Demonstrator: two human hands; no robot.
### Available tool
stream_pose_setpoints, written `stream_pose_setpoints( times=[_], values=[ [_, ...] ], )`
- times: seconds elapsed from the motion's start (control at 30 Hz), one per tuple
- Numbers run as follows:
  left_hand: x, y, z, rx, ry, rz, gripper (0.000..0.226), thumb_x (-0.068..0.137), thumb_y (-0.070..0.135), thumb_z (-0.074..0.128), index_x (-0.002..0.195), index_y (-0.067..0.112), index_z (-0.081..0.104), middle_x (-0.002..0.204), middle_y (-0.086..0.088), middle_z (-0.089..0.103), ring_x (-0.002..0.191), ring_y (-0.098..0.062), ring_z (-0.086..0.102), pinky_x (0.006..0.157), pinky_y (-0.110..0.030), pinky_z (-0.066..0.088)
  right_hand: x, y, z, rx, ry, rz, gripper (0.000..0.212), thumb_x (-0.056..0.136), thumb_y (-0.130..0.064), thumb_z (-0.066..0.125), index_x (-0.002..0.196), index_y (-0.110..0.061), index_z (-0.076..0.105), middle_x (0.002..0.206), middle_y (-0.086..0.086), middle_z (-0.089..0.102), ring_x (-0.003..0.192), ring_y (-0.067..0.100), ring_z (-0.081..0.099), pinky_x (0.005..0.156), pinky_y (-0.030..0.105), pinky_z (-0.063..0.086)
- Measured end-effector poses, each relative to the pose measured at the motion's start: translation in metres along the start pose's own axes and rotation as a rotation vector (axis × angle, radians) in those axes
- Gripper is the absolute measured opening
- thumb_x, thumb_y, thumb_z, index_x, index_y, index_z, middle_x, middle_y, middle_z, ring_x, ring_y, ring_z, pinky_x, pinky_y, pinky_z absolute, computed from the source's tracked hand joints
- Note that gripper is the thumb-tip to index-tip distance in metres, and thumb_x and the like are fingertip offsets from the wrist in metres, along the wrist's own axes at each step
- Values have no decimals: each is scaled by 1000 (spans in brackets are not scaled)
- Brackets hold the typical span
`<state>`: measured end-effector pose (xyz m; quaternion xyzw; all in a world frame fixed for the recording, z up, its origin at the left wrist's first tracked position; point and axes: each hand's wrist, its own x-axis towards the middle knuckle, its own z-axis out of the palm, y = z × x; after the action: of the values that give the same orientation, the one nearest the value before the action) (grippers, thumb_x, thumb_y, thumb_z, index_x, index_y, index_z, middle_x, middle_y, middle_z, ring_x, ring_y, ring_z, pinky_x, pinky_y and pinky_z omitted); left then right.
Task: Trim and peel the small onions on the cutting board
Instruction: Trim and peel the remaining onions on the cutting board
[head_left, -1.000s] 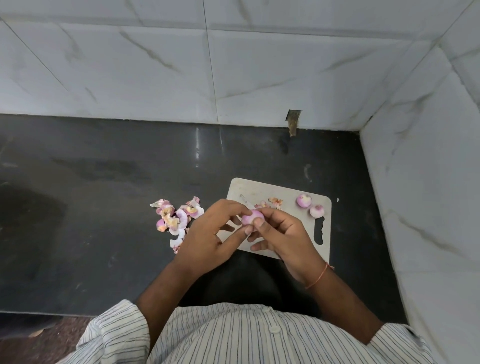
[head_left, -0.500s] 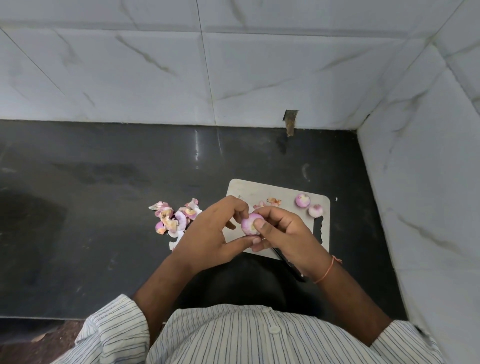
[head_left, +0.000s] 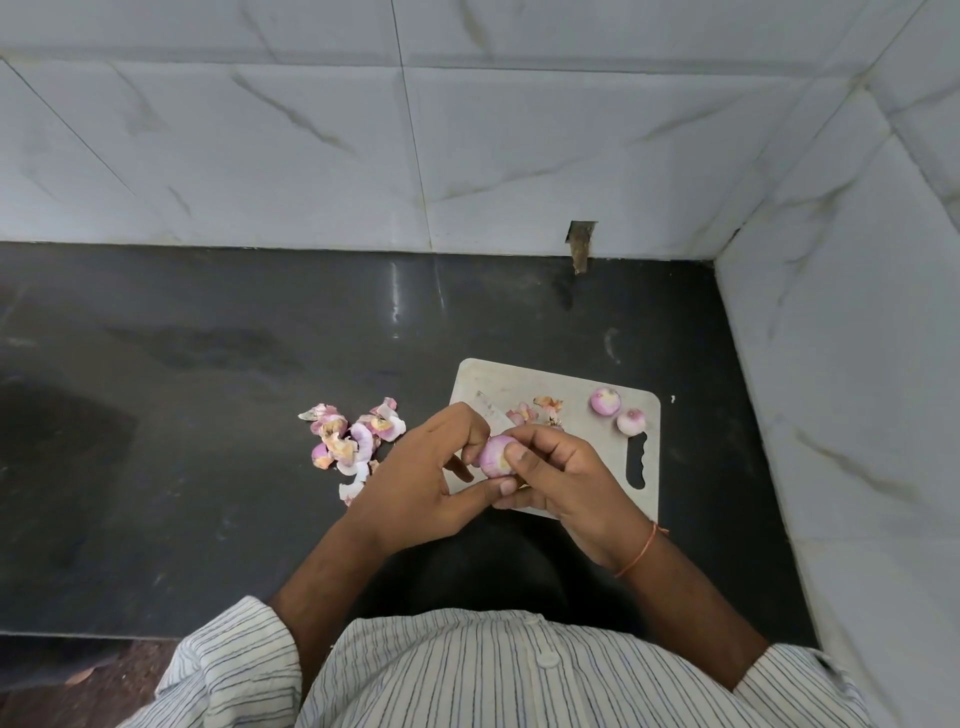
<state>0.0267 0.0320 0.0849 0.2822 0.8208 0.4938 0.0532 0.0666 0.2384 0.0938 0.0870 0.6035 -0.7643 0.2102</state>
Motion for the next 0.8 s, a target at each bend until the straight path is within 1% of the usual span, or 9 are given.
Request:
stream_pose_setpoints(
  times=[0.1,0.17,0.23,0.33,0.43,0.57,0.63,0.7,0.8],
  values=[
    [-3,0,0,-44,31,-51,33,88,26,89,100,20,59,103,4,64,92,-25,67,69,-44,62,2,0,2,41,29,16,38,96,-33,65,125,-9,71,115,13,77,101,26,76,93,51,63],
    [-4,2,-1,-70,60,-98,39,85,27,93,109,22,63,111,8,65,94,-25,68,71,-43,64,3,0,3,31,33,7,38,95,-33,66,124,-9,71,116,14,76,101,26,76,93,51,63],
    [-3,2,-1,-49,79,-111,44,83,30,95,115,23,66,116,11,65,94,-23,68,71,-41,64,4,-1,3,29,36,-8,36,95,-33,66,122,-10,72,117,14,76,101,27,76,91,49,64],
    [-2,5,-2,-39,110,-117,43,81,28,96,113,23,68,114,13,66,92,-22,68,69,-38,64,6,-3,3,-3,45,-41,31,98,-31,66,121,-11,73,118,14,74,102,27,76,90,47,64],
    [-2,8,0,-66,144,-141,38,83,29,94,110,23,69,110,12,68,89,-23,69,67,-35,64,6,-1,2,-104,63,-87,21,105,-19,63,122,-11,72,117,14,74,106,29,74,94,49,63],
    [-2,7,2,-114,191,-184,28,87,34,88,107,20,74,102,11,72,83,-21,70,61,-25,58,5,-2,0,-184,78,-153,18,105,-12,63,120,-17,71,116,10,75,109,28,74,96,48,63],
    [-2,7,2,-143,193,-218,24,88,31,88,106,20,76,99,11,72,79,-17,69,59,-21,54,4,-2,-3,-232,76,-186,19,105,-14,64,122,-19,70,117,7,75,109,29,75,98,51,62],
    [-1,7,1,-168,167,-241,22,89,28,88,105,20,75,97,10,72,77,-15,68,59,-18,51,4,-1,-6,-304,71,-225,21,105,-23,66,125,-21,70,118,3,74,111,30,73,99,55,60],
    [0,8,0,-188,121,-235,21,90,26,87,104,20,73,98,9,71,79,-17,69,60,-18,50,2,0,-7,-366,80,-262,26,102,-31,66,126,-20,70,117,1,74,113,29,70,99,54,60]
  ],
)
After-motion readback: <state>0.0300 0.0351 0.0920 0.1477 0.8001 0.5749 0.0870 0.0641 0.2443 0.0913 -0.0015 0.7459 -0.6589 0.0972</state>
